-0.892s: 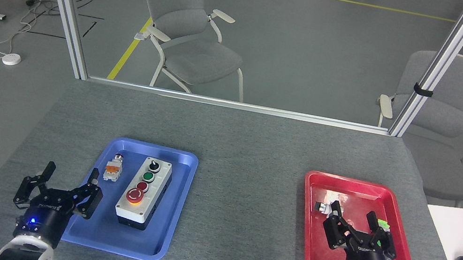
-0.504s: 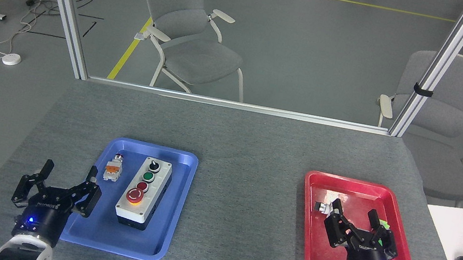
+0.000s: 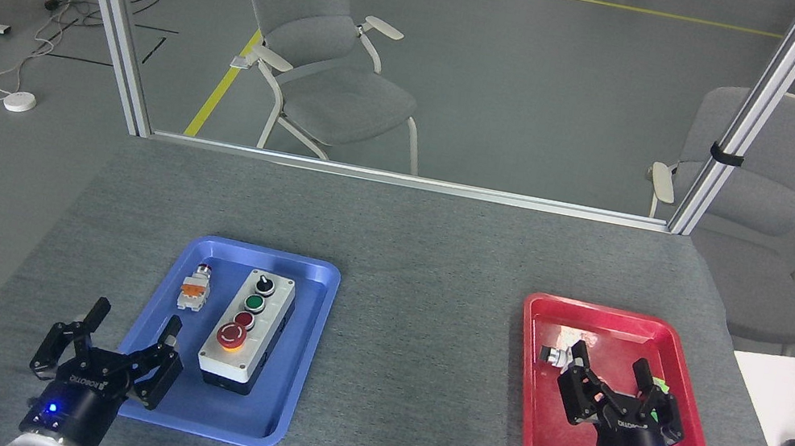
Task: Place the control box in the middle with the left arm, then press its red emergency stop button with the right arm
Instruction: 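Move the left gripper forward toward the grey control box, then close the left gripper on the near end of the control box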
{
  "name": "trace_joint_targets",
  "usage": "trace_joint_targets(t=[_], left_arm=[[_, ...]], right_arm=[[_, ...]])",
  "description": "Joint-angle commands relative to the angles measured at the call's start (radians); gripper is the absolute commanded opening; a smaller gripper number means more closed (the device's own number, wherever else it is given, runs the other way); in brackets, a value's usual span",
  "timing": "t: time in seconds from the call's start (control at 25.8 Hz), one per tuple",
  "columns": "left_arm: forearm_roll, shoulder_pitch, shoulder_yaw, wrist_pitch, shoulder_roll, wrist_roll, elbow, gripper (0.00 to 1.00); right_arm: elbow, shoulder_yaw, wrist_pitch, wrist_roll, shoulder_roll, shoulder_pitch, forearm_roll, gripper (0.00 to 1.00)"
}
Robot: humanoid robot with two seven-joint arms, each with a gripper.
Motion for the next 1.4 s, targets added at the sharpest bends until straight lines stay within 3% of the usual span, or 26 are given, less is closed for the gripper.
trace_joint_targets(t=[0.0, 0.23, 0.47, 0.62, 0.97, 1.36], left_arm=[[-0.007, 0.084, -0.006, -0.072, -0.004, 0.001, -0.071, 0.99], [-0.052, 0.074, -0.135, -0.011, -0.031, -0.015, -0.017, 0.99], [-0.058, -0.084, -0.207, 0.107, -0.064, -0.09, 0.182, 0.99], [-0.058, -0.144, -0.215, 0.137, -0.076, -0.096, 0.286, 0.99], [-0.056, -0.164, -0.215, 0.141, -0.077, -0.099, 0.322, 0.99], [-0.058, -0.27, -0.233, 0.161, -0.114, -0.099, 0.49, 0.99]], right_arm=[[0.0, 0.0, 0.0, 0.0, -0.001, 0.0, 0.0, 1.0], [0.0, 0.002, 0.0, 0.0, -0.006, 0.0, 0.0, 1.0], [0.0, 0.002, 0.001, 0.0, -0.007, 0.0, 0.0, 1.0], [0.0, 0.002, 0.001, 0.0, -0.006, 0.0, 0.0, 1.0], [0.0, 0.0, 0.0, 0.0, -0.006, 0.0, 0.0, 1.0], [0.001, 0.0, 0.0, 0.0, -0.003, 0.0, 0.0, 1.0]])
